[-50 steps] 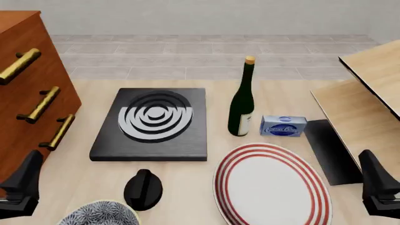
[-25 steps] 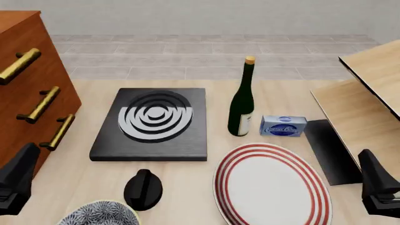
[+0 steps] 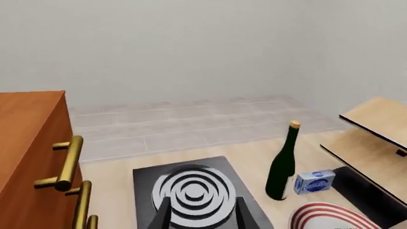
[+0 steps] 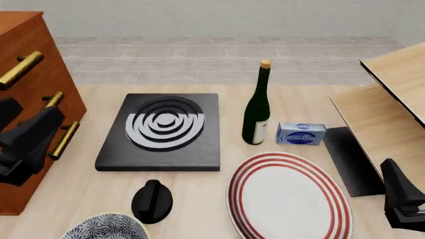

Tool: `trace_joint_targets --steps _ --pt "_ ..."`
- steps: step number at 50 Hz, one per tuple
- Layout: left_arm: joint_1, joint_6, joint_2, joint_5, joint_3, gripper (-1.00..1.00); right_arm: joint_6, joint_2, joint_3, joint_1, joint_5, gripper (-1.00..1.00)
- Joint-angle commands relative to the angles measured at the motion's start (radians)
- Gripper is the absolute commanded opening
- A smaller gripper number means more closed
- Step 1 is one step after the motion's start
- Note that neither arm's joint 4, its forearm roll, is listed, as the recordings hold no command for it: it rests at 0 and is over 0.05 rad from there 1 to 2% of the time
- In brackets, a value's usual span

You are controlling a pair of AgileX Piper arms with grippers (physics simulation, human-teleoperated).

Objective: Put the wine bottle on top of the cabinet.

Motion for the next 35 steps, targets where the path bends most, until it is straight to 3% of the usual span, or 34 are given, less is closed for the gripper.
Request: trace_joint_targets --steps 1,12,13,18,24,35 --pt "-0.102 -0.003 0.219 -0.116 -0.069 1.00 -0.001 -0.004 0.000 0.000 0.003 1.00" --pt "-0.183 0.042 0.433 -0.199 -0.163 1.00 0.001 -0.003 -0.001 0.000 0.005 1.00" --pt "-0.182 0.001 0.485 -0.205 -0.176 1.00 0.000 -0.003 -0.001 0.000 0.004 1.00" --pt "-0.200 0.024 0.539 -0.234 -0.208 1.00 0.000 -0.003 -0.001 0.000 0.003 1.00" --pt "-0.286 -0.030 0.666 -0.288 -0.247 1.00 0.000 -0.002 -0.001 0.000 0.002 1.00" --pt "-0.306 0.022 0.828 -0.346 -0.322 1.00 0.001 0.003 0.000 0.000 -0.003 1.00"
